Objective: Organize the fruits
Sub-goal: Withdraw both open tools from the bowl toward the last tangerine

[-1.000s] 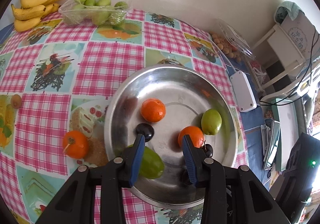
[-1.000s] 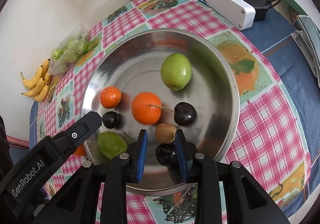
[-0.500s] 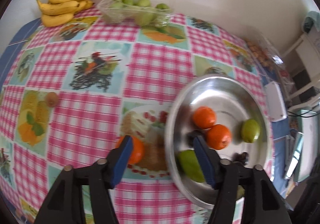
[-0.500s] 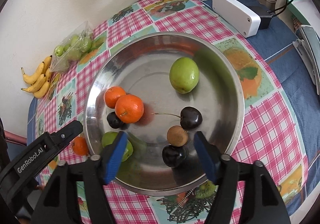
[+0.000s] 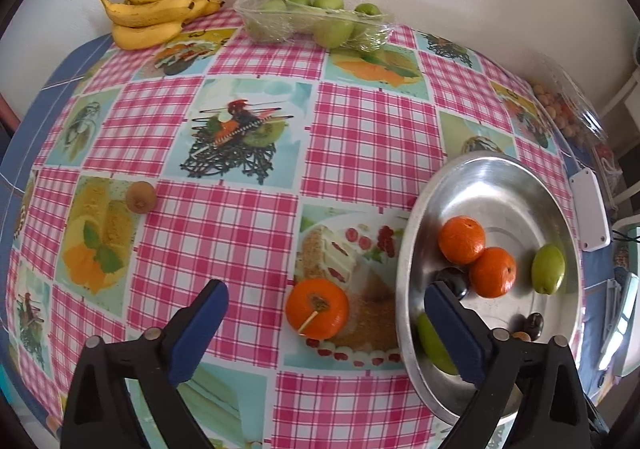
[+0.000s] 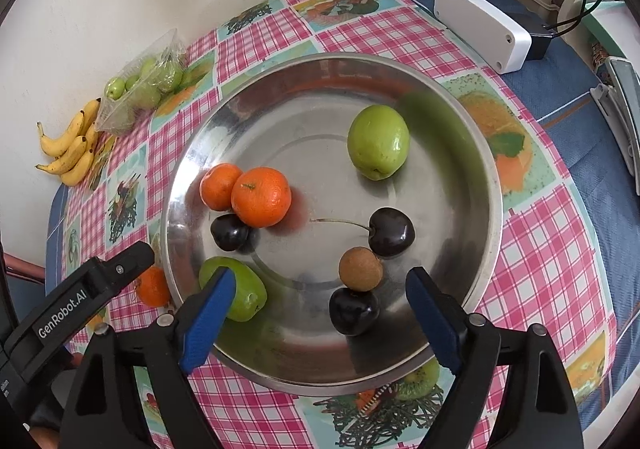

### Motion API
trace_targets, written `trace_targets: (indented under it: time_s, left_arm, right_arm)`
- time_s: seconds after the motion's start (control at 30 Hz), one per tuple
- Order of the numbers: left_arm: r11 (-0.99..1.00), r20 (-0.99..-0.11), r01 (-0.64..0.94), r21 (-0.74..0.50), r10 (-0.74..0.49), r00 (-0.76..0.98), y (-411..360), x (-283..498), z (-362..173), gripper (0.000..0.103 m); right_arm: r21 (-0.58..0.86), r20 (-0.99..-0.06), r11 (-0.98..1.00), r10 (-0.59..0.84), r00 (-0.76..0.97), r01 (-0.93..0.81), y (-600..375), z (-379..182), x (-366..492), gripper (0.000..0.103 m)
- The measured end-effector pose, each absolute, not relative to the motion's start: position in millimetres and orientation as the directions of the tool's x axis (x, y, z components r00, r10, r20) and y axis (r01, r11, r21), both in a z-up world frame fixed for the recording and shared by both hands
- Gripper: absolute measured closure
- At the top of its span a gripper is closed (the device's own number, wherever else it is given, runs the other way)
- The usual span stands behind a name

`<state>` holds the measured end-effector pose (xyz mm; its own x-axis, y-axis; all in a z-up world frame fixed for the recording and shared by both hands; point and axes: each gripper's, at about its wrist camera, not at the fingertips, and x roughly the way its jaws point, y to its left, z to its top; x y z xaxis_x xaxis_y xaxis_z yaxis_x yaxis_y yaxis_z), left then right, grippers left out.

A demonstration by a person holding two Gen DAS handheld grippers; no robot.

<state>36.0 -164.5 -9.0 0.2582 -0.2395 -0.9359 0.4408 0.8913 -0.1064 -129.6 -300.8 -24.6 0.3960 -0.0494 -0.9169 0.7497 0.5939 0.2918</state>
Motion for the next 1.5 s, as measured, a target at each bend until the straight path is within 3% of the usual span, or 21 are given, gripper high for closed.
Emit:
trace_targets:
  time_s: [0.3,0.4,1.27,1.5]
  left_arm:
    - [0.899,-0.933,0.437,-0.035,-0.186,0.307,-160.2,39.8,-12.3,0.000]
    - [0.902,-0.930,0.430,-0.026,-0.179,0.321,-158.6,41.2,-12.0,0.000]
    - [0.857,-0.920,0.514,0.032,-0.175,0.350,-149.3,36.5,9.5,0.000]
    - [0.842,-0.921,0.539,0.011,-0.201,0.333,-125.6,46.5,22.0,0.000]
  right_arm:
    - [0.277,-0.921,0.601,-0.056,0.385,0.750,-299.3,-26.2,-125.1,0.015]
    - [0.271,-0.921,0.602,-0.066,0.385,0.751,-298.9,-25.8,-125.3,0.005]
    - [0.210,-0.937,0.620,-0.093,0.337,0.756,-283.8,-9.7,-122.4,0.004]
    - [0.264,-0.929,0.609,-0.048,0.367,0.748,-271.1,1.9,-121.0,0.004]
